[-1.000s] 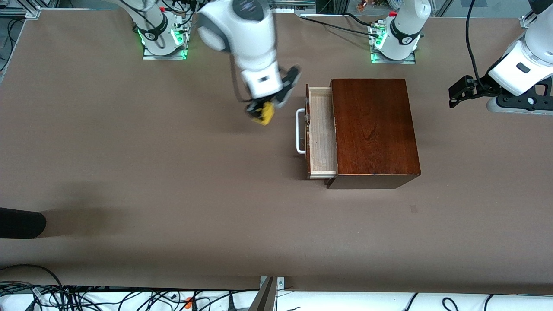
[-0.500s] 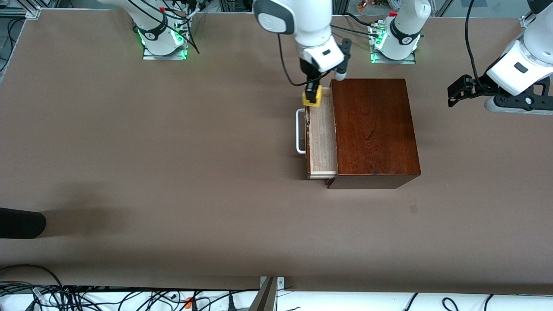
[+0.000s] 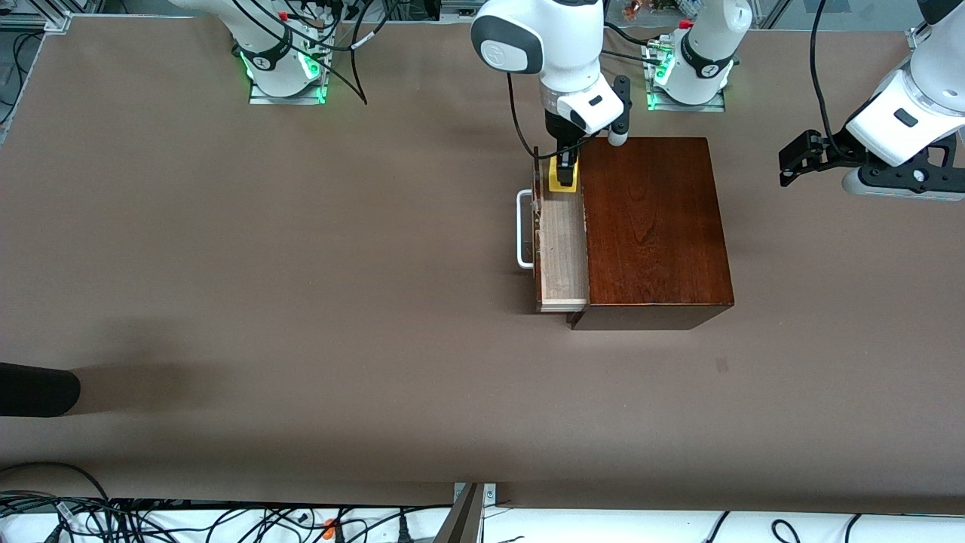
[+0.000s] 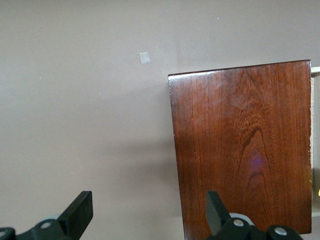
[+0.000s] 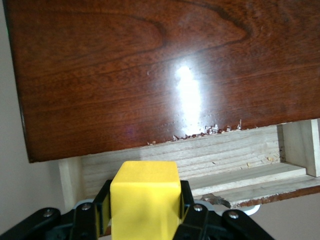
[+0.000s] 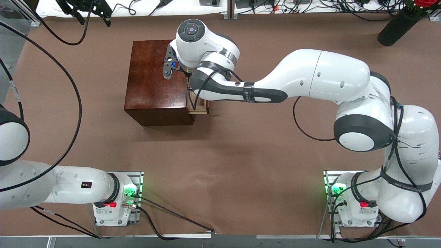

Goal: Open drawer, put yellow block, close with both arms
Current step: 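Lower the cube into the drawer and open the right gripper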

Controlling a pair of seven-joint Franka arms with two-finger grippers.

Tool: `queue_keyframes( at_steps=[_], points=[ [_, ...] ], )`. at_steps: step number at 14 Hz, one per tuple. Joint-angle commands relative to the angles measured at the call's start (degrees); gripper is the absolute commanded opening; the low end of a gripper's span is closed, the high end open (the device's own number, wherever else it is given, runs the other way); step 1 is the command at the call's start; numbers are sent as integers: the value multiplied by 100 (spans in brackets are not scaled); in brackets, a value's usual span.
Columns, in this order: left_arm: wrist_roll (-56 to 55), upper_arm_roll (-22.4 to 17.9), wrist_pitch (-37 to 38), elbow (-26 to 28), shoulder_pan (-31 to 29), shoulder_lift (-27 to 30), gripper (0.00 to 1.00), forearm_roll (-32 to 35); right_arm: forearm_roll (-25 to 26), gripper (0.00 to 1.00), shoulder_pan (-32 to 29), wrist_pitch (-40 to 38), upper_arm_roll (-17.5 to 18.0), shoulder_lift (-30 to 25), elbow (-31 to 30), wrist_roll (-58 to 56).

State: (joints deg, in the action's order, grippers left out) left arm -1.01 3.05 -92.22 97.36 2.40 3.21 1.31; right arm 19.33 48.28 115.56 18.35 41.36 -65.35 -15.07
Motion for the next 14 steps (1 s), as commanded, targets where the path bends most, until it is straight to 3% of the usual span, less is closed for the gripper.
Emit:
queue_keyframes(
  at_steps=[1,14],
  points=[
    [109,-23,99,-59,24,40,100,-131,114,28,68,-113,-85,171,259,-364],
    [109,-15,99,-68,42,40,100,-140,114,28,76,291,-270,558,268,-638]
  ],
)
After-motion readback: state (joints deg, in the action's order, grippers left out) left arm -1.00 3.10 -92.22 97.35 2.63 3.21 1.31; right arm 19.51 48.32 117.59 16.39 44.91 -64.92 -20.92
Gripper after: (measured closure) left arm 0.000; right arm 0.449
